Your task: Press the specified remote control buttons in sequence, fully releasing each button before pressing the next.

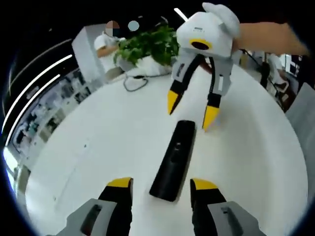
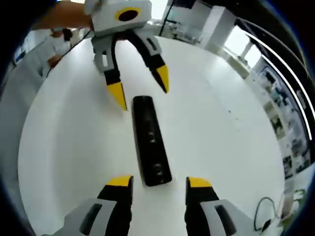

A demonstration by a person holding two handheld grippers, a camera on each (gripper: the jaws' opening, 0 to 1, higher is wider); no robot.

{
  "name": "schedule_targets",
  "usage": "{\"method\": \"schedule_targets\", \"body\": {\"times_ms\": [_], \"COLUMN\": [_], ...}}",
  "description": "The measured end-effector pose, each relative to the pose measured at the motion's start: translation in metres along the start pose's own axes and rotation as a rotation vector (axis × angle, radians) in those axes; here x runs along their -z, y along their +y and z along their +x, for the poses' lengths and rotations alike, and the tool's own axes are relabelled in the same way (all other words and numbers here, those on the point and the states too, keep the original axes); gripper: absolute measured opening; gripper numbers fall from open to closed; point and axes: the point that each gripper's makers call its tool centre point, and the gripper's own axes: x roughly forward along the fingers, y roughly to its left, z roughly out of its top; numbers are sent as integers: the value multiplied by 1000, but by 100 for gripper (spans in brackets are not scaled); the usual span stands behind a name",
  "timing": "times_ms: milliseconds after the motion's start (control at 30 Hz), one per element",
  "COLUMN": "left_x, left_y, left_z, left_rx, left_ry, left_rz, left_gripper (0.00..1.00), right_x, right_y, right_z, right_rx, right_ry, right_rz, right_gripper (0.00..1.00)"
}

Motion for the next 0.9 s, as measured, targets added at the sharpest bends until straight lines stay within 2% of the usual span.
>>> {"method": "schedule_targets", "body": {"times_ms": [67, 133, 267, 433, 567, 767, 900], "left_x": [-3, -3, -1, 2, -6, -13, -15], "left_y": [-2, -3, -11, -20, -24, -45, -46], "left_z": [-6, -13, -25, -37, -49, -65, -75], "left_rx": [-9, -24, -36, -50, -73, -77, -95], "left_ry": [-41, -52, -83, -108, -168, -175, -203], "left_rz": [-37, -54, -97, -145, -211, -206, -228], "left_gripper": [53, 53, 53, 54, 54, 56, 57], "right_x": [-1, -3, -2, -1, 4, 0, -3], "right_y": [2, 1, 12, 12, 13, 30, 40], "right_z": [-4, -4, -20, -37, -49, -63, -71], "right_rx": [11, 19, 45, 73, 101, 114, 128], "right_ry": [-32, -58, -99, -167, -198, -243, -273], "right_rz": [50, 80, 138, 220, 275, 330, 360], "right_gripper": [41, 42, 43, 43, 43, 43, 43]}}
